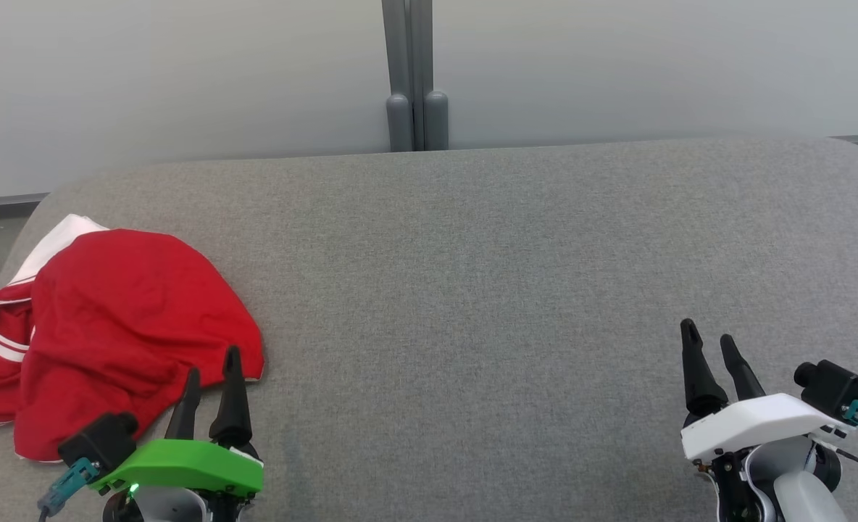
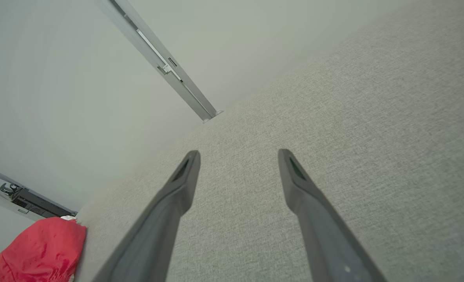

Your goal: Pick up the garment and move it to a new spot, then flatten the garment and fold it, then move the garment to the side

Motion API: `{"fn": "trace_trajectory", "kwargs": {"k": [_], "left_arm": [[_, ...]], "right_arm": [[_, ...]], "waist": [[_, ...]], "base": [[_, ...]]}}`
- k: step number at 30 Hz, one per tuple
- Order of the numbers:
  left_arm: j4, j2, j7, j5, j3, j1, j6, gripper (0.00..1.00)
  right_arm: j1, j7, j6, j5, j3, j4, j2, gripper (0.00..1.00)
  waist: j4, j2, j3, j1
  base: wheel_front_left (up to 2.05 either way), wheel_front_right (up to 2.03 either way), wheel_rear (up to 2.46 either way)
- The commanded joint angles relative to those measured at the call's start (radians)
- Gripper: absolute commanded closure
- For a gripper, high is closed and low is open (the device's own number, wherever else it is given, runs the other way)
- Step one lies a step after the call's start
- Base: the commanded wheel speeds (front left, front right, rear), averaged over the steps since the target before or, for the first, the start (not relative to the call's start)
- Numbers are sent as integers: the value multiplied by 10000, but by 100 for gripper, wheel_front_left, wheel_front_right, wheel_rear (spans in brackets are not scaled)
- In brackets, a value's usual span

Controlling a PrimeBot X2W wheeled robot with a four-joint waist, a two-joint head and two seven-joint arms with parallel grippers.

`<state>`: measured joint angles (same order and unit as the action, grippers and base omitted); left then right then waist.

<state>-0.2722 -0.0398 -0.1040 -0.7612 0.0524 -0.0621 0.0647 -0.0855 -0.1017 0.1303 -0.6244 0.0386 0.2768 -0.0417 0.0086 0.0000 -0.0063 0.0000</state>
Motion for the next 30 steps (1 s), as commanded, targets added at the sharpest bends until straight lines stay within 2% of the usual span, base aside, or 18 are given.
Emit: {"fn": "trace_trajectory", "kwargs": {"k": [1, 30], "left_arm": [[126, -82, -105, 385, 49, -214, -61, 0], [263, -111, -851, 3280, 481, -235, -144, 0]], "right_arm": [[-190, -128, 3, 384, -45, -134, -67, 0], [-263, -878, 4, 3503, -329, 129, -89, 0]], "waist": [[0, 0, -5, 0], [70, 0, -42, 0]], "base": [[0, 0, 0], [0, 0, 0]]}}
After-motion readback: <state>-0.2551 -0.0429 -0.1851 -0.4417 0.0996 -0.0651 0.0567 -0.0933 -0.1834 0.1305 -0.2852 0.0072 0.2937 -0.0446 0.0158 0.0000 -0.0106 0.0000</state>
